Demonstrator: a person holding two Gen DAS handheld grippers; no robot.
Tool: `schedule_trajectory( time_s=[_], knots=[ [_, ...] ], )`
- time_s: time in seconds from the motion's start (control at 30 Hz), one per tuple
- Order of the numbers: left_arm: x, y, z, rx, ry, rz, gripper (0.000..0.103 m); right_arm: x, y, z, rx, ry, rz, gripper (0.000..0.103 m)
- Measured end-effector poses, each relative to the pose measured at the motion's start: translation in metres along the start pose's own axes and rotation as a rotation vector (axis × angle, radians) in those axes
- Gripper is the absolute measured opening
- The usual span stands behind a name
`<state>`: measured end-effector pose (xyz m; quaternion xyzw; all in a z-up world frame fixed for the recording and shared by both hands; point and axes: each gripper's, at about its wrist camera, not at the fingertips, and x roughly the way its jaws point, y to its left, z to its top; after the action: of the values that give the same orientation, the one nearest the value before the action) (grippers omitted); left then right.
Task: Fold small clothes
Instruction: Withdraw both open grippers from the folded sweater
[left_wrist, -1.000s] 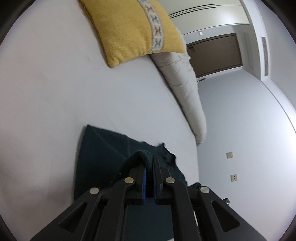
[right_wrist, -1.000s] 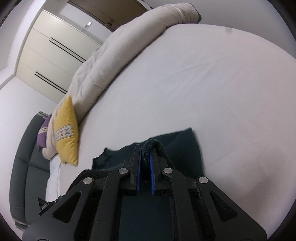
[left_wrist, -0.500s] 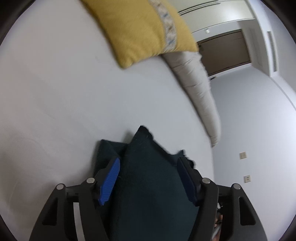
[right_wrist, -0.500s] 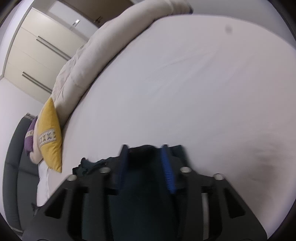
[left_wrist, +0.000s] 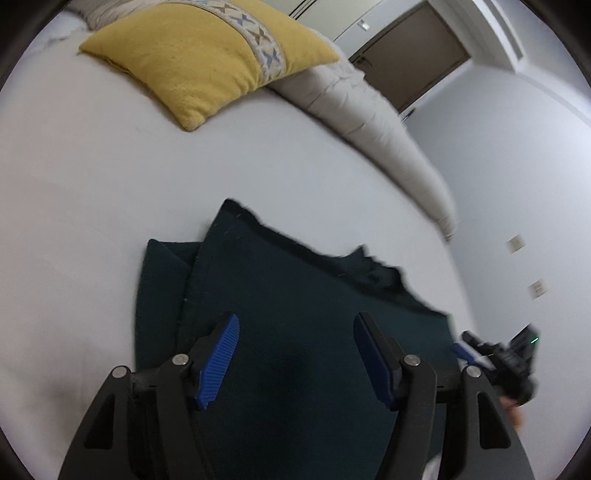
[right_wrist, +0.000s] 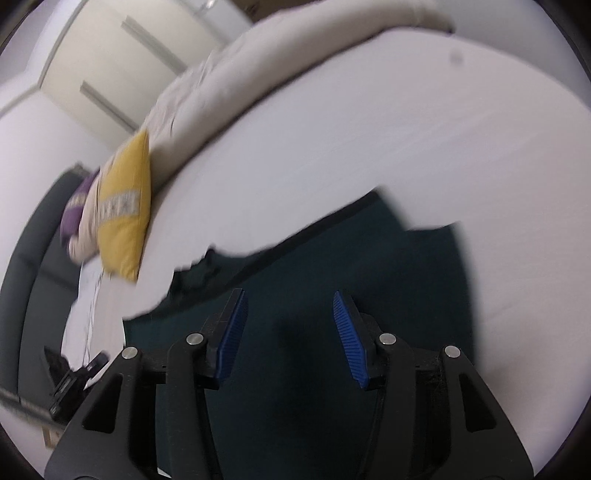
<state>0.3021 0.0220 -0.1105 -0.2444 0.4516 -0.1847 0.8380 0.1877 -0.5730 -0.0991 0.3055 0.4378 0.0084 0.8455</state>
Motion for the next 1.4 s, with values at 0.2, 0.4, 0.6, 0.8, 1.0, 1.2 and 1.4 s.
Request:
schedule_trajectory(
  time_s=[0.2,0.4,0.6,0.8,1.0,1.2,1.4],
  knots=[
    [0.013,0.024,-0.008,0.003,-0.001,0.040,0.046,0.027,-0.021,0.002,0.048,-0.031,0.005,0.027],
    [0.001,0.036,-0.019,0.015,-0.006,0.032,0.036,0.004,-0.069,0.009,0.192,-0.128,-0.042,0.027],
    [-0.031,0.024,-0.036,0.022,-0.055,0.078,0.059,-0.039,-0.052,-0.004,0.121,-0.136,-0.050,0.033],
    [-0.039,0.033,-0.064,0.039,-0.048,0.102,0.048,-0.057,-0.025,-0.056,-0.008,-0.090,-0.015,0.044],
    [-0.053,0.048,-0.066,0.011,-0.044,0.124,0.026,-0.062,-0.053,-0.082,0.037,-0.086,-0.078,0.029],
    [-0.086,0.065,-0.080,-0.069,-0.076,0.099,0.049,-0.097,-0.031,-0.099,0.048,-0.133,-0.084,0.035],
    [-0.076,0.074,-0.079,-0.158,-0.034,-0.018,0.070,-0.094,0.018,-0.117,-0.028,-0.048,0.162,0.044]
  ],
)
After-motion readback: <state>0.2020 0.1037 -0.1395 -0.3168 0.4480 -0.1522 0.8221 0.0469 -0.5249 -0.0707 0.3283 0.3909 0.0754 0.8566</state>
